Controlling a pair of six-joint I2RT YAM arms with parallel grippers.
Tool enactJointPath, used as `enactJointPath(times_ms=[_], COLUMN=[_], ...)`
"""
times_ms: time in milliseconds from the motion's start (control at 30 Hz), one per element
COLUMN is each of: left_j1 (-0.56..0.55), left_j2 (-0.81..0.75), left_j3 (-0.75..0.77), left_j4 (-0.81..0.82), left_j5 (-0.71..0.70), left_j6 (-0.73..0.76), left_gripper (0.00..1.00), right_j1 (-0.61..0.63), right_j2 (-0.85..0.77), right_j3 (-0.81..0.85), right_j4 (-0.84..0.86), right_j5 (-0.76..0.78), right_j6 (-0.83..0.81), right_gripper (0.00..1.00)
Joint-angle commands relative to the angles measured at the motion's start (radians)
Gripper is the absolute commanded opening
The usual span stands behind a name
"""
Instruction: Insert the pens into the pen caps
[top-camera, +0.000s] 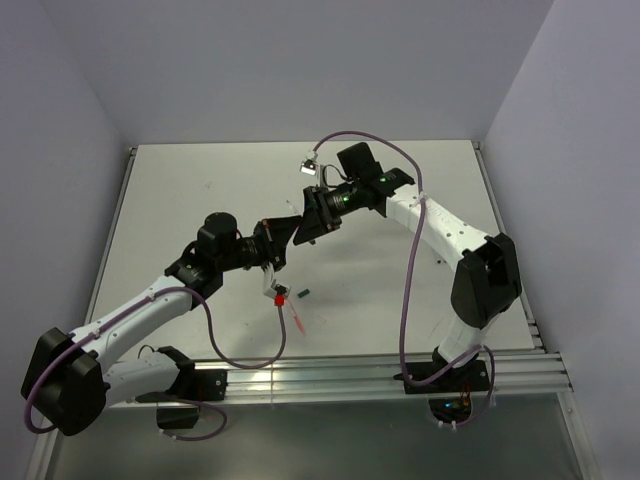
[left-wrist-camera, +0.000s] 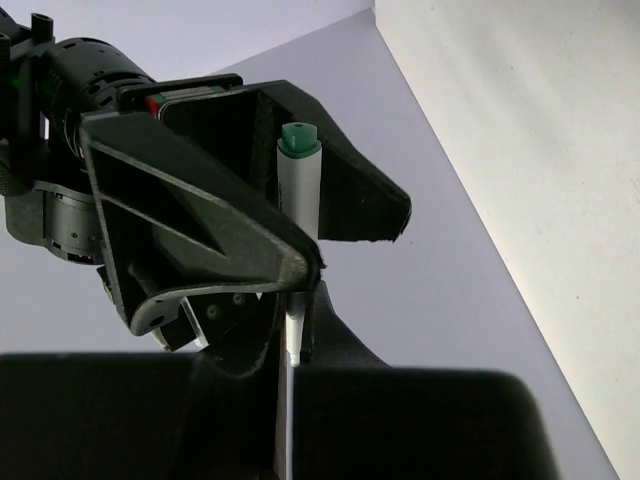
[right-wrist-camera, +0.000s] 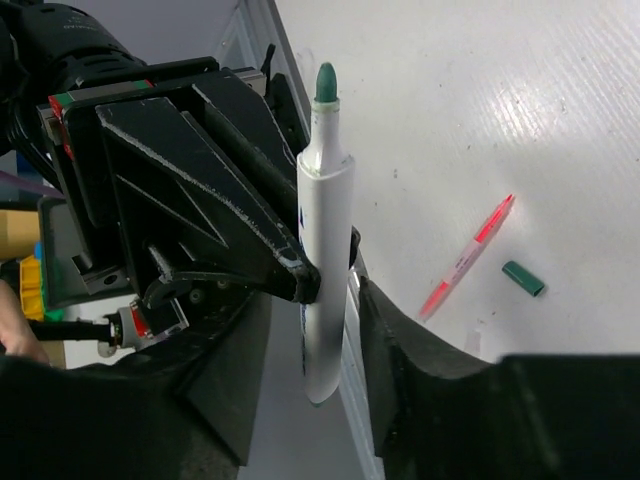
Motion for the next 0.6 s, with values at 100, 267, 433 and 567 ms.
enactJointPath(times_ms=[100, 267, 433, 567], left_j1=[-0.003, -0.002, 0.007, 0.009], left_j2=[0.001, -0.005, -0.017, -0.022], left_j3=[-0.005, 0.004, 0.002, 0.002], left_j4=[0.04, 0.016, -0.006, -0.029], left_j5=[0.05, 0.051, 0.064, 0.071], left_j6=[0.049, 0.043, 0.06, 0.078], left_gripper=[0.0, 0.0, 0.0, 0.0], right_j1=[0.003, 0.0, -0.008, -0.009], right_j2=[-0.002, -0.025, -0.047, -0.051], right_j3=[0.0, -0.029, -0.054, -0.059], right_j4=[0.045, 0.042, 0.041, 0.041], right_j5=[-0.036, -0.029, -0.038, -0.039], right_j6=[0.008, -0.001, -0.004, -0.004], right_gripper=[0.45, 0.47, 0.48, 0.48])
